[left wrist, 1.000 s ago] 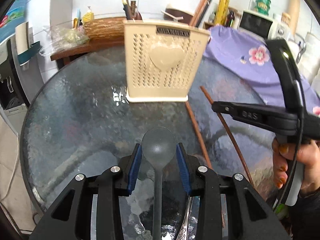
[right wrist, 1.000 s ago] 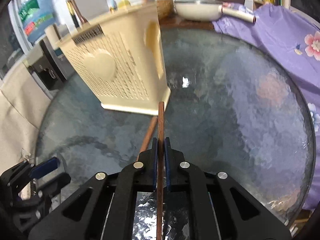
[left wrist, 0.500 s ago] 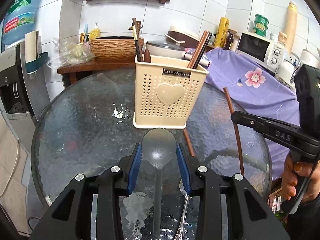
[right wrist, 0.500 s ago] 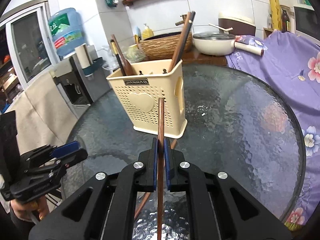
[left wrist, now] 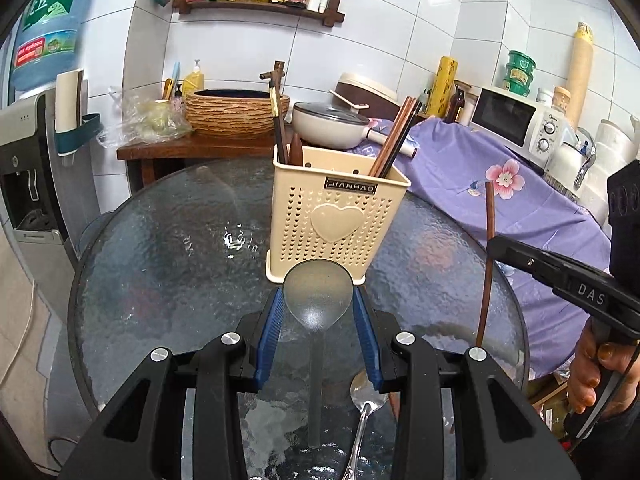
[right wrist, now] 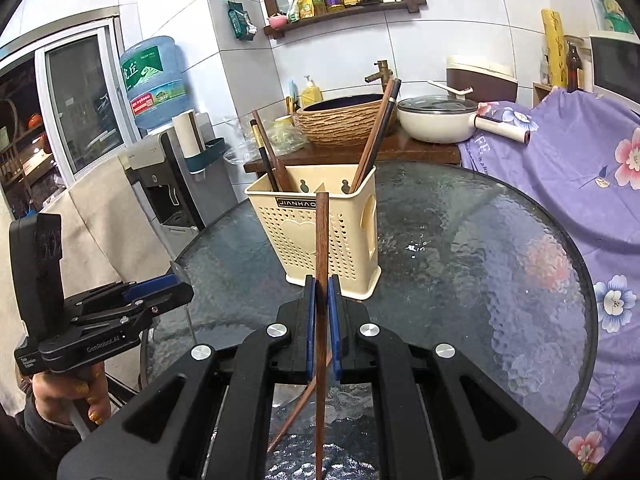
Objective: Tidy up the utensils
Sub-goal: 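Carry the spoon and chopstick upright and lower them into the holder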
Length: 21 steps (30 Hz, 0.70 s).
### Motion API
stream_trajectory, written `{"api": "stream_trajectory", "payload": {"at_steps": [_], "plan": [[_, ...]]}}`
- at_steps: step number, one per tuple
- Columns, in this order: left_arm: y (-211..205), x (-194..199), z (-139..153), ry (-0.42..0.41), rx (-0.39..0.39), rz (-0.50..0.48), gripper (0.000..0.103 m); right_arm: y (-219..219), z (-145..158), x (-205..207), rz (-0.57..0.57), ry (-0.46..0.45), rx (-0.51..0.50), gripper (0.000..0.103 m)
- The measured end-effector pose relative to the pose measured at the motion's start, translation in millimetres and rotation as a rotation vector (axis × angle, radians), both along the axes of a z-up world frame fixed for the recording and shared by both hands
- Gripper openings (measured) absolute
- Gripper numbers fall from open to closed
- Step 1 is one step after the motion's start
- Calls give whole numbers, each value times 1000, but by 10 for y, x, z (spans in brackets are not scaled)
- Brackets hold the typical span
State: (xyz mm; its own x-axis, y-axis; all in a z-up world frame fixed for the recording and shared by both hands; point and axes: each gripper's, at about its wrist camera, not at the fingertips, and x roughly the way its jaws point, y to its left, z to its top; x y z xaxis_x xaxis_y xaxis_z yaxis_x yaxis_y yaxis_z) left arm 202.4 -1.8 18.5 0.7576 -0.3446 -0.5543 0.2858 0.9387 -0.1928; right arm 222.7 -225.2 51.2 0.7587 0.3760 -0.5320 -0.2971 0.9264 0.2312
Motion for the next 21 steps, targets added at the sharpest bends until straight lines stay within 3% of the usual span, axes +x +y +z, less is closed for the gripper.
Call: {"api": "stream_trajectory", "payload": {"at_steps": [12,21], "plan": [[79,69,328,-49,-54,2,35,-54,288,-27,-13,-67,26,7],[73,311,777,-122,-99,17,35,45,802,159,0,-145,22,7]]}}
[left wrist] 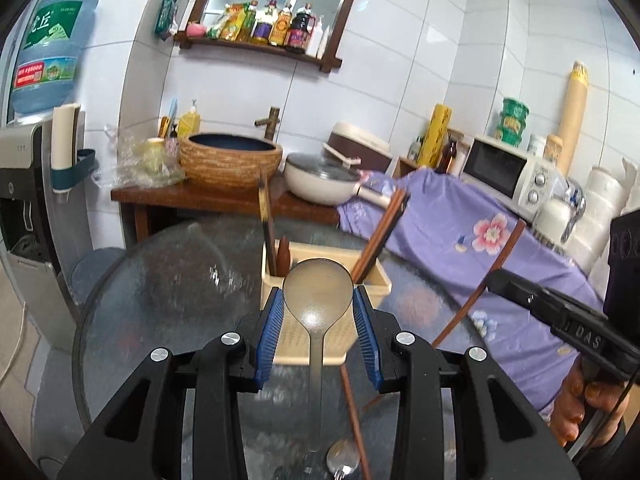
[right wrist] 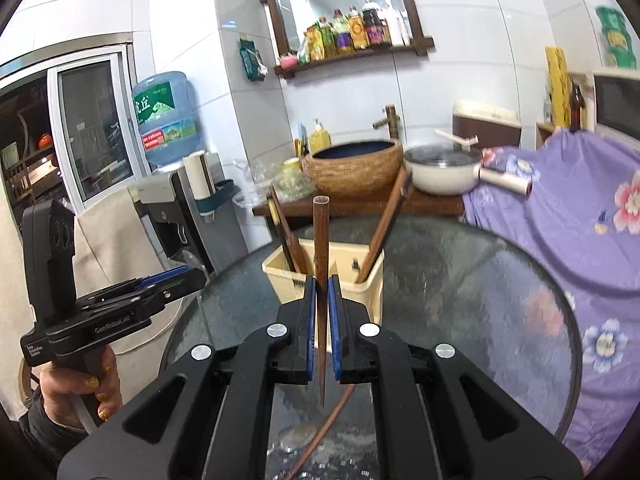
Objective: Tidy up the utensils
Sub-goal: 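Carry the spoon and chopstick upright and lower them into the holder, then open both tools to release the spoon and chopstick into the holder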
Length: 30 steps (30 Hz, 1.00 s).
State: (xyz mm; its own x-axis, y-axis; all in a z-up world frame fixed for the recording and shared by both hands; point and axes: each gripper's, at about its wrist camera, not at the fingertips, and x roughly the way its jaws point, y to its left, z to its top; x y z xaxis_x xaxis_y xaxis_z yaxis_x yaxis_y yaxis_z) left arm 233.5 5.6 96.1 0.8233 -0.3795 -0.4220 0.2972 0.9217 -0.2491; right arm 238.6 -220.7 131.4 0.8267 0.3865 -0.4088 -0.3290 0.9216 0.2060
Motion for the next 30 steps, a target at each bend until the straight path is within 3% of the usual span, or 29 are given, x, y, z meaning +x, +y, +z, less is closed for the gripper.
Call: {"api": "stream_trajectory", "payload": {"at_steps": [10,16,23,30], "plan": [[-63,603,578,-68,-67,75,35,59,726,430,-22,-80,26,7],[-47,950,696,-105,-141,152,35,86,954,631,-65,-138,19,7],[-168,1129,452,-155,-99,221,35,119,687,909,-117,-144,-12,7],[-250,1134,51,-108,-72,204,35,174,255,1007,-121,-91,-34,7]]}}
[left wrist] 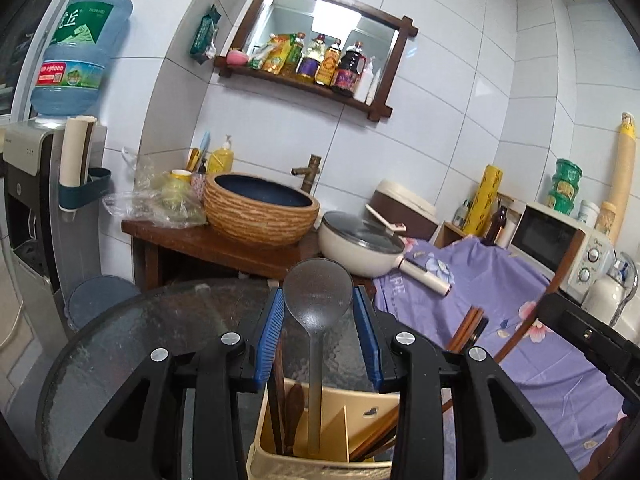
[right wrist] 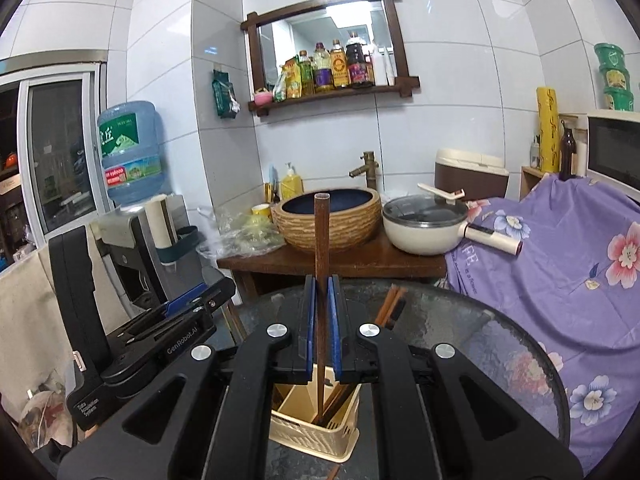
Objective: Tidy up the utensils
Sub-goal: 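Open both tools to release the spoon and chopstick into the holder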
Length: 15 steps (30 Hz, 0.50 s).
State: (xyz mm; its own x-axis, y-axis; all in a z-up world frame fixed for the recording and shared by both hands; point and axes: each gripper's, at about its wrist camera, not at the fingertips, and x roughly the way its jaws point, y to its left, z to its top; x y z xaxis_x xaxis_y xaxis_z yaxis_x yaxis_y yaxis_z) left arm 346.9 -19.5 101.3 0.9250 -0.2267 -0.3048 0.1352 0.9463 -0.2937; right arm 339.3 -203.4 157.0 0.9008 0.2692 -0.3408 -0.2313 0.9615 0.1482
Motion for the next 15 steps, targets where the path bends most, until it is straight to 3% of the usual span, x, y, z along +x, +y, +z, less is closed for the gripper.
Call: {"api": "stream_trajectory", "payload": {"at_steps": [15], "plan": [[-76,-81,-497,85,99,-51,35,87,-588,44,21,98,-32,7]]}}
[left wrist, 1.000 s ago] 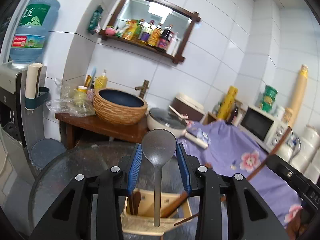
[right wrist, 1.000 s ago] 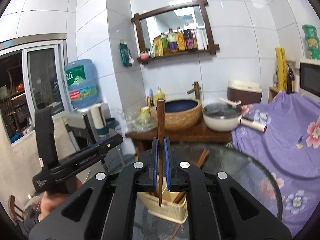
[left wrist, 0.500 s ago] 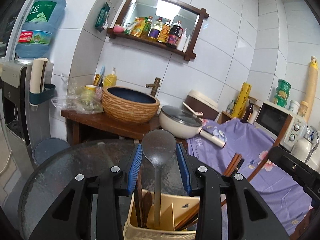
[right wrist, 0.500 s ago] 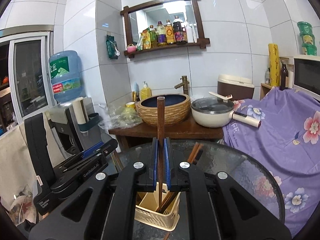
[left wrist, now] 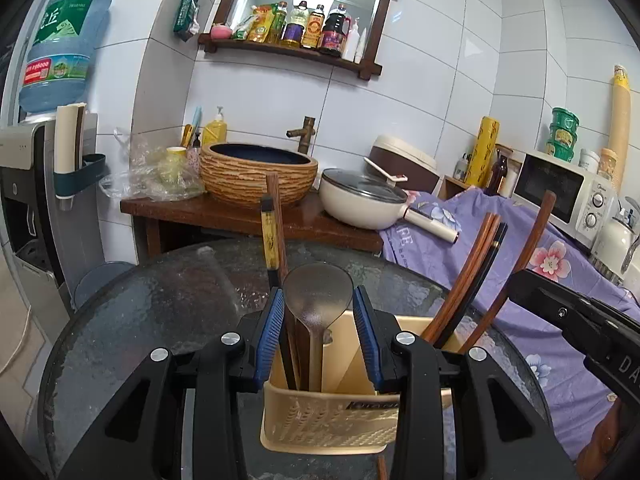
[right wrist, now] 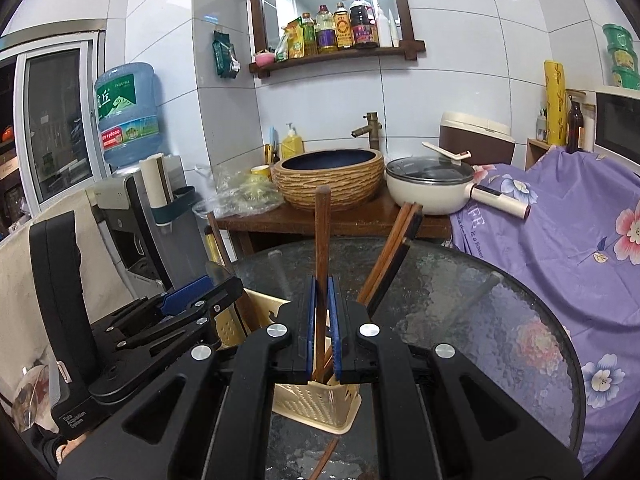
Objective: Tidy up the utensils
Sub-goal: 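Open both tools to release the spoon and chopstick into the holder, then move the left tool to the metal spoon while the right tool reaches the last brown chopstick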
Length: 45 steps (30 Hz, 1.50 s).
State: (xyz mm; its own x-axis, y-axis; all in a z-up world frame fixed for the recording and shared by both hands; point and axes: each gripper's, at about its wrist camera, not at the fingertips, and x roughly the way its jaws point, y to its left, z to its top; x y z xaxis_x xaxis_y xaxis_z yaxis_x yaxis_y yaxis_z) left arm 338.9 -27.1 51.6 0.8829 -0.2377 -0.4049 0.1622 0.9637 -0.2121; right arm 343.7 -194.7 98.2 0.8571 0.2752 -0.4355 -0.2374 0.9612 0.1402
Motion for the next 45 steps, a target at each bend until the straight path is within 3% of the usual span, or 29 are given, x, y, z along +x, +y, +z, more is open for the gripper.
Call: {"api": "stream_trajectory", "payload": {"at_steps": [7,8,10,11,13,15,16,17,29,33,45], "plan": [[25,21,-104,39,18,-17,38,-46,-117,32,-2,25,7,7],[32,10,-103,39,21,-18,42,-56,-121,16,0,24,9,7],[49,-37,-90,37,20,-18,60,-78,-119,-31,-1,13,5,8],[55,-68,-82,33,21,-16,62,-89,-112,-58,-6,8,0,10],[88,-185,-41,16,33,-16,70,-131,-112,-135,-10,-6,1,20],[125,-287,-24,19,45,-22,83,-198,-136,-258,-18,-25,20,56],[161,-346,-33,28,41,-23,91,-227,-170,-319,-23,-27,26,59],[181,-384,-48,38,36,-28,94,-242,-199,-356,-25,-21,22,59],[89,-1002,-823,338,135,-250,94,-444,-989,-749,-61,217,23,59],[28,-1194,-1006,388,167,-298,92,-458,-1166,-821,-59,264,26,59],[-209,-1390,-1344,499,256,-402,64,-319,-1320,-953,-32,327,0,59]]}}
